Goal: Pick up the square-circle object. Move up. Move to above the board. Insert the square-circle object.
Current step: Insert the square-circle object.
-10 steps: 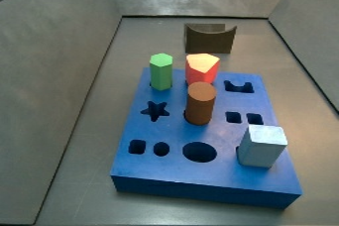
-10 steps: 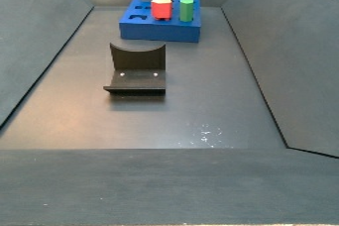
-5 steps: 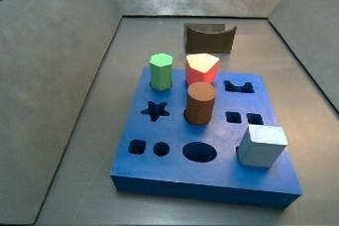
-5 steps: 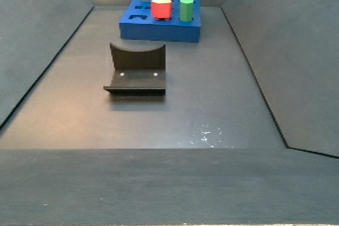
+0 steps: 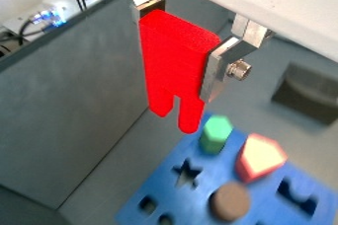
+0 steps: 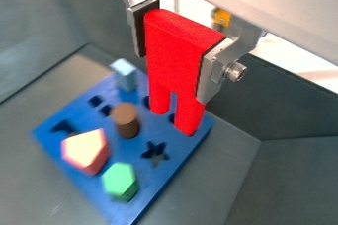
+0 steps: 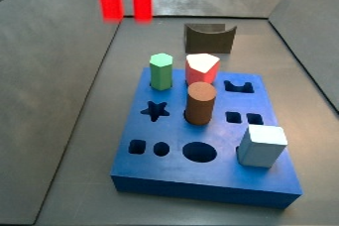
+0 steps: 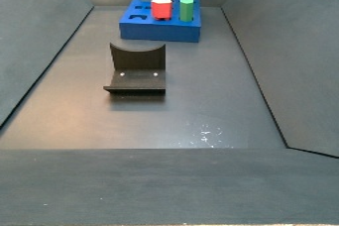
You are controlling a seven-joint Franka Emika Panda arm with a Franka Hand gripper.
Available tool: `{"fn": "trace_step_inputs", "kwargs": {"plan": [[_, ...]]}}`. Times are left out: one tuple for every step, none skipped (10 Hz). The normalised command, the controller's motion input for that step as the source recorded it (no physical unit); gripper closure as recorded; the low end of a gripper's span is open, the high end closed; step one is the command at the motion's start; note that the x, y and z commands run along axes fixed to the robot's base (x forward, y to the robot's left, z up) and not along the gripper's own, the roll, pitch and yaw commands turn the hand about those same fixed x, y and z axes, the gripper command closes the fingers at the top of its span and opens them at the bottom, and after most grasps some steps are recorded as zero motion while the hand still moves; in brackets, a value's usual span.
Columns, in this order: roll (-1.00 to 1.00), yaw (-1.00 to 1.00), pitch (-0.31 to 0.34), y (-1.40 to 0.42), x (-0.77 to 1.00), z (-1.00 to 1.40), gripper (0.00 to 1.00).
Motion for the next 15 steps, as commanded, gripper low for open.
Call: {"fn": "trace_step_inputs", "kwargs": {"plan": [[0.0, -0.37, 0.0, -0.71, 0.0, -0.75, 1.0], [0.0, -0.34, 0.0, -0.71, 0.05, -0.77, 1.0], [0.0, -0.24, 0.003, -0.65, 0.27, -0.8, 1.0], [0.0, -0.22, 0.03, -0.61, 0.32, -0.82, 1.0], [0.0, -0.2, 0.076, -0.53, 0.39, -0.9, 1.0], [0.0, -0.09, 0.101, -0.46, 0.4, -0.91, 1.0], [0.0, 0.0, 0.13, -0.43, 0.38, -0.89, 1.0], [0.0, 0.15, 0.151, -0.35, 0.32, -0.91, 1.0], [-0.01, 0.36, 0.164, -0.27, 0.27, -0.89, 1.0], [-0.02, 0.47, 0.147, -0.15, 0.18, -0.87, 1.0], [-0.04, 0.62, 0.086, 0.0, 0.08, -0.7, 1.0], [0.0, 0.58, 0.029, 0.03, 0.11, -0.43, 1.0], [-0.01, 0.31, 0.007, 0.14, 0.06, -0.21, 1.0], [-0.01, 0.0, 0.0, 0.0, 0.0, 0.0, 1.0], [0.0, 0.0, -0.027, 0.0, 0.0, 0.0, 1.0]]}}
